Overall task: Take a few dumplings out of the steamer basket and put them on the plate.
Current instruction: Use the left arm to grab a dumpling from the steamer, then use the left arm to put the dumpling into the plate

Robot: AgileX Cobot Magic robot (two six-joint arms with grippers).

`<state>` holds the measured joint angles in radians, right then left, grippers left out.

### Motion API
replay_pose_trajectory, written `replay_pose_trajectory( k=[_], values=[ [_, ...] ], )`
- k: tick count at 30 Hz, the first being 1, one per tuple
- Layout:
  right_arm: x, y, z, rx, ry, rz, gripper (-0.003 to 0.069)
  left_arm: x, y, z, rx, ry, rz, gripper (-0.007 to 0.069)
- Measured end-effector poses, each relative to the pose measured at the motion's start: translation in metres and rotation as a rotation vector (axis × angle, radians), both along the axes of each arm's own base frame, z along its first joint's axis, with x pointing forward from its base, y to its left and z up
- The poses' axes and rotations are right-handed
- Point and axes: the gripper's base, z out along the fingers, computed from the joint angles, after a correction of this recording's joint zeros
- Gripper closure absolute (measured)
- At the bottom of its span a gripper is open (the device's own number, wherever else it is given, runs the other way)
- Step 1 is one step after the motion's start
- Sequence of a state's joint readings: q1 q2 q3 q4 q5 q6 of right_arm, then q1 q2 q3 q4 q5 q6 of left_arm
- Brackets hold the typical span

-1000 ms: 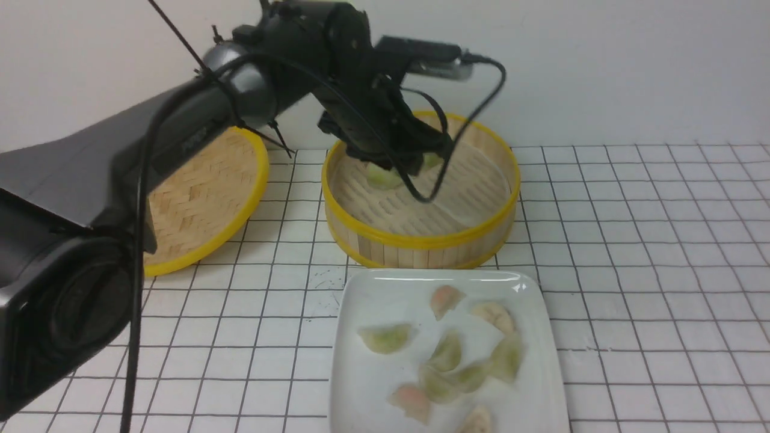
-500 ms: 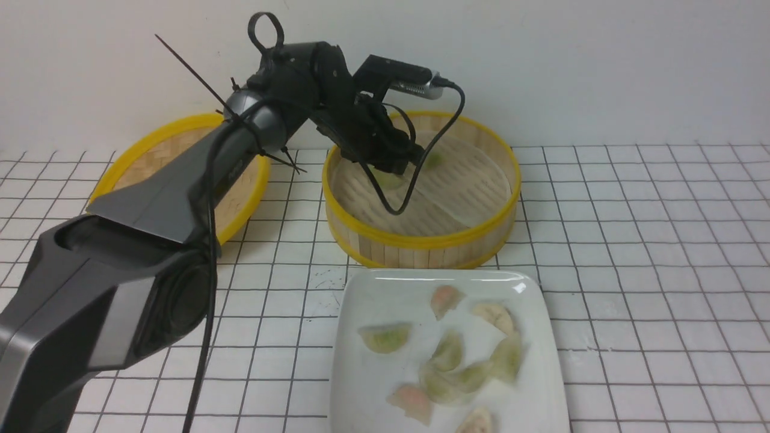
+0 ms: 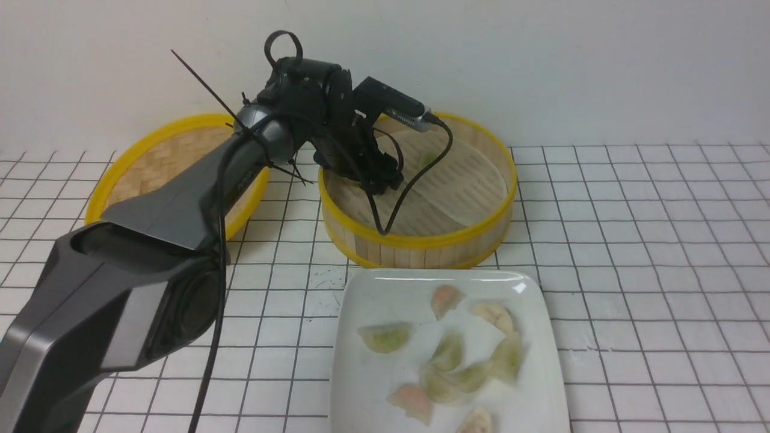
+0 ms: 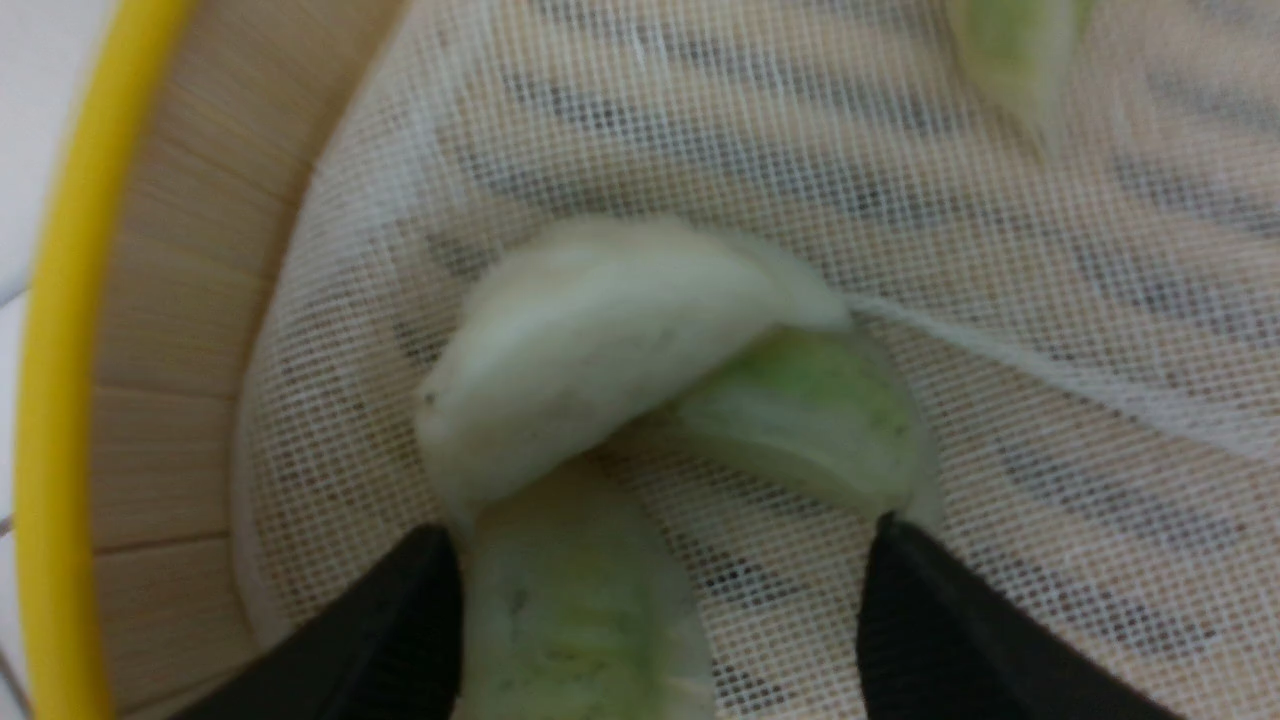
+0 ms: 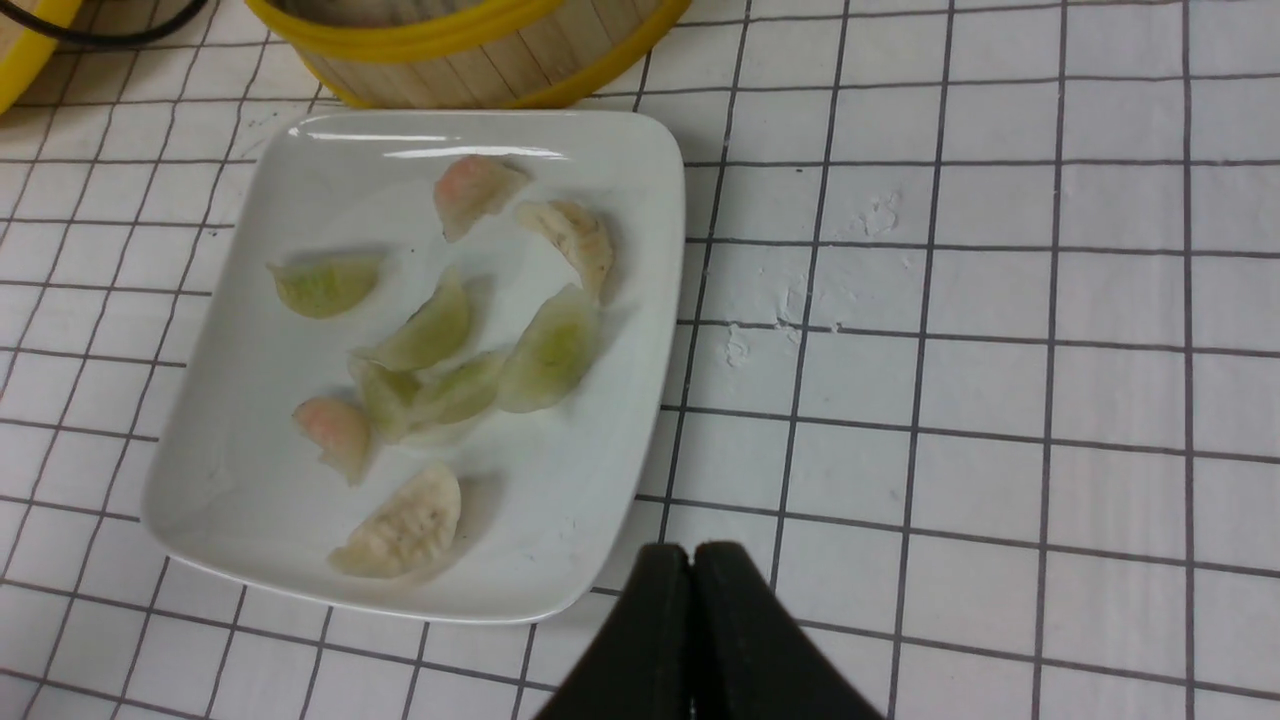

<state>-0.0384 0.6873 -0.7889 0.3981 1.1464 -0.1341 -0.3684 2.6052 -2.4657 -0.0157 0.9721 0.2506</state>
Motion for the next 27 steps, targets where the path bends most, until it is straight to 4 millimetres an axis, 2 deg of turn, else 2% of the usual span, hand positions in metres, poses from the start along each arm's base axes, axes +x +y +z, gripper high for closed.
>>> replay_pose_trajectory(
  k=[3, 6, 10, 13, 15, 16, 18, 19, 21, 22, 23, 25, 26, 27],
  values=[
    [0.0, 0.001, 0.0, 0.004, -0.004, 0.011, 0.0671, -0.002, -0.003, 0.0, 0.021, -0.002, -0.007, 0.0195],
    [0.0, 0.003, 0.001, 0.018, -0.014, 0.035, 0.0671, -0.005, -0.007, 0.006, 0.037, 0.002, -0.012, 0.0354],
    [0.0, 0.004, 0.002, 0.028, -0.018, 0.046, 0.0671, -0.009, -0.011, 0.023, 0.044, 0.01, -0.019, 0.0355],
    [0.0, 0.005, 0.002, 0.037, -0.02, 0.051, 0.0671, -0.015, -0.011, 0.053, 0.039, 0.001, -0.021, 0.0355],
    [0.0, 0.006, 0.002, 0.037, -0.022, 0.056, 0.0671, -0.022, -0.012, 0.086, 0.015, -0.046, -0.027, 0.0355],
    [0.0, 0.006, 0.002, 0.037, -0.022, 0.056, 0.0671, -0.022, -0.012, 0.087, 0.013, -0.047, -0.026, 0.0355],
    [0.0, 0.006, 0.003, 0.045, -0.024, 0.061, 0.0671, -0.037, -0.012, 0.132, -0.071, -0.095, -0.018, 0.0355],
    [0.0, 0.006, 0.003, 0.046, -0.024, 0.061, 0.0671, -0.037, -0.012, 0.131, -0.07, -0.091, -0.016, 0.0355],
    [0.0, 0.006, 0.003, 0.046, -0.024, 0.061, 0.0671, -0.063, -0.011, 0.167, -0.178, -0.041, -0.026, 0.0355],
    [0.0, 0.006, 0.003, 0.046, -0.024, 0.061, 0.0671, -0.065, -0.011, 0.163, -0.177, -0.015, -0.025, 0.0355],
    [0.0, 0.006, 0.003, 0.045, -0.022, 0.062, 0.0671, -0.087, -0.011, 0.168, -0.212, 0.07, -0.035, 0.0355],
    [0.0, 0.007, 0.003, 0.045, -0.021, 0.063, 0.0671, -0.113, -0.009, 0.168, -0.214, 0.154, -0.047, 0.0355],
    [-0.001, 0.007, 0.003, 0.045, -0.02, 0.063, 0.0671, -0.124, -0.009, 0.162, -0.2, 0.201, -0.052, 0.0355],
    [-0.001, 0.007, 0.002, 0.046, -0.019, 0.064, 0.0671, -0.14, -0.007, 0.147, -0.168, 0.278, -0.062, 0.0355]
  ],
)
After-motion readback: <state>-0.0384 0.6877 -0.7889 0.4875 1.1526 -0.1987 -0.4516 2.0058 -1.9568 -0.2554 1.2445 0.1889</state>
